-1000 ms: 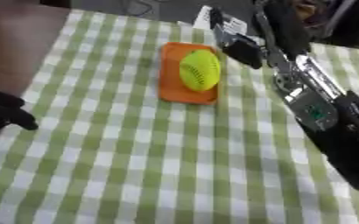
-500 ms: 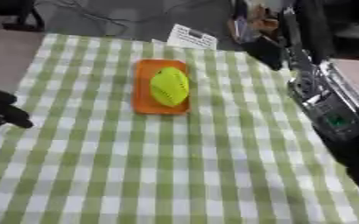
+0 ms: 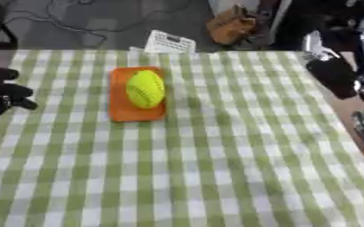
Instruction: Pick up objects on the table and place them in the box.
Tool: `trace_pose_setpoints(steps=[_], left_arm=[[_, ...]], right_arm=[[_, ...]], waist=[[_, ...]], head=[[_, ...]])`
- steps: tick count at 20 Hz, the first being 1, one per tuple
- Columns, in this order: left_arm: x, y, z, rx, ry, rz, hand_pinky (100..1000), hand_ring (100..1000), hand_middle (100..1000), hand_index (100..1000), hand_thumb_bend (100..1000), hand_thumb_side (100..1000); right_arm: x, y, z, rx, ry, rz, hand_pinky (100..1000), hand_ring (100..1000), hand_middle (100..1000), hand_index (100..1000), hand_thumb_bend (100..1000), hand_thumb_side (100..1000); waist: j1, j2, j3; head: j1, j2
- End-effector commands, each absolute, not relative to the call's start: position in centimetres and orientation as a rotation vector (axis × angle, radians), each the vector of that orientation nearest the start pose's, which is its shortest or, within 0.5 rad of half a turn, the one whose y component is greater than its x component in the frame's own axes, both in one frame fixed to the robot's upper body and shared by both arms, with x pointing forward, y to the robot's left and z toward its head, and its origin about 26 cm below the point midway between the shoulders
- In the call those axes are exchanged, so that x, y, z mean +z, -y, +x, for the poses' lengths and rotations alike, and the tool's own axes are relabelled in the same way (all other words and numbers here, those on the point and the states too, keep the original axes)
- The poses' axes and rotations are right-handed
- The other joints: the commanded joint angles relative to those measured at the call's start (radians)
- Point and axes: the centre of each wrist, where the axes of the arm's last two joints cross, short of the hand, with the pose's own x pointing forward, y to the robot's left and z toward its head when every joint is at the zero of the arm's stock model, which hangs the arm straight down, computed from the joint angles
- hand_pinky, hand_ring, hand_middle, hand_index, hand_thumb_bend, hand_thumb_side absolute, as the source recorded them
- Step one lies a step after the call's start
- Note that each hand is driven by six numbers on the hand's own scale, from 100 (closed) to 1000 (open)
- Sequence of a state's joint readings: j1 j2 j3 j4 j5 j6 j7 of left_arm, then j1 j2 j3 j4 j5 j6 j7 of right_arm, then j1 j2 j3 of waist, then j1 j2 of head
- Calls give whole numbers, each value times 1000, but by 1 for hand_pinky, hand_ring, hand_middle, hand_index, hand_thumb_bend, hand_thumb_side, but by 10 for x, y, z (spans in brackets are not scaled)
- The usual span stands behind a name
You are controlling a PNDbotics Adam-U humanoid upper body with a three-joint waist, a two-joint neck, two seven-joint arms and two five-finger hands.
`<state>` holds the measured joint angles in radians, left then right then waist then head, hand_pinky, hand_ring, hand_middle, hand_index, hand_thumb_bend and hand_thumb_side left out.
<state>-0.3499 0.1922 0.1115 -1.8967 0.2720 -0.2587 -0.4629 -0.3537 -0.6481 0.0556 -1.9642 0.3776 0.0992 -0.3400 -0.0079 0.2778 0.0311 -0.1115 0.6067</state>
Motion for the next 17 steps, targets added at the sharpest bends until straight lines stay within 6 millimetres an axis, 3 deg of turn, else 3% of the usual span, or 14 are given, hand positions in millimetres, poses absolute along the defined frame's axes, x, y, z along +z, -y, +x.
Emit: trace_pose_setpoints(steps=[1, 11, 17], left_arm=[[196, -276, 321, -581, 2486, -291, 661, 735, 787, 814, 141, 928], [195, -282, 324, -572, 2506, -228, 660, 747, 800, 824, 134, 938], [188, -283, 323, -563, 2495, -213, 659, 744, 799, 820, 136, 949]], right_arm=[[240, 299, 296, 464, 2334, -958, 592, 730, 763, 843, 100, 605], [204, 314, 286, 307, 2388, -832, 547, 690, 722, 815, 100, 714], [190, 313, 283, 241, 2378, -807, 533, 669, 698, 802, 100, 763]], waist=[[16, -27, -17], [63, 4, -98], [73, 15, -106]], head=[[27, 0], [64, -5], [81, -4]])
